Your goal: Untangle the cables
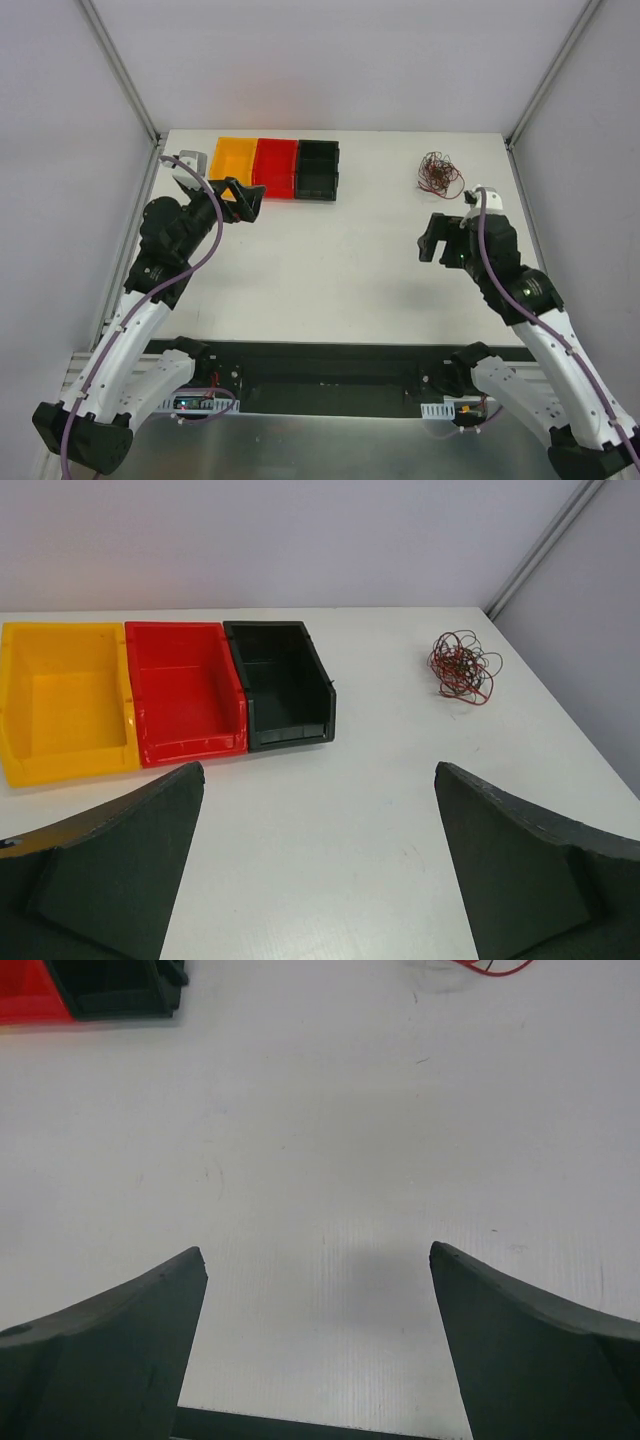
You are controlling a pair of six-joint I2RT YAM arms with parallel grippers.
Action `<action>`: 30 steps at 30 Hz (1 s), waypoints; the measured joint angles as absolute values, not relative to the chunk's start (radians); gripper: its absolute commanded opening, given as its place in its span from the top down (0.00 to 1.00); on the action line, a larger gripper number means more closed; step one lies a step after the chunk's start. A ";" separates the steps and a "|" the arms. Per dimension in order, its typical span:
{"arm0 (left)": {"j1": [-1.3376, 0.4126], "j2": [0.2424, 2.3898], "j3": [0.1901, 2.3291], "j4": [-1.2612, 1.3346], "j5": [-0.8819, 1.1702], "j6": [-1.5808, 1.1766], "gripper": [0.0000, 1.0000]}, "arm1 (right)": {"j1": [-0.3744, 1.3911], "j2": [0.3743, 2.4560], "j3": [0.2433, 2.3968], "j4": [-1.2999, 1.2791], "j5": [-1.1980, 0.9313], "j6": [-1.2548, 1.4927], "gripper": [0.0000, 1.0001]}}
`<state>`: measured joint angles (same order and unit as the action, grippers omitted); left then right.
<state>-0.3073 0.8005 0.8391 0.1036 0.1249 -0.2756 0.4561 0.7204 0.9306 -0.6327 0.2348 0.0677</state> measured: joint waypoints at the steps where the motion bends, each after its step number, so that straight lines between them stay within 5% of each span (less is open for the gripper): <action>1: -0.309 0.803 0.839 0.104 0.123 -0.276 0.01 | 0.456 0.750 0.940 -0.633 0.231 0.072 0.04; 12: -0.316 0.812 0.839 0.107 0.090 -0.273 0.01 | 0.407 1.332 1.379 -0.515 0.181 0.053 0.04; 25: -0.327 0.810 0.839 0.107 0.068 -0.272 0.01 | -0.002 2.096 1.829 -0.331 0.222 0.158 0.01; 28: -0.328 0.809 0.839 0.108 0.069 -0.272 0.01 | -0.008 2.228 1.914 -0.329 0.165 0.173 0.30; 30: -0.329 0.809 0.839 0.108 0.069 -0.272 0.01 | -0.005 2.305 1.981 -0.338 0.113 0.176 0.62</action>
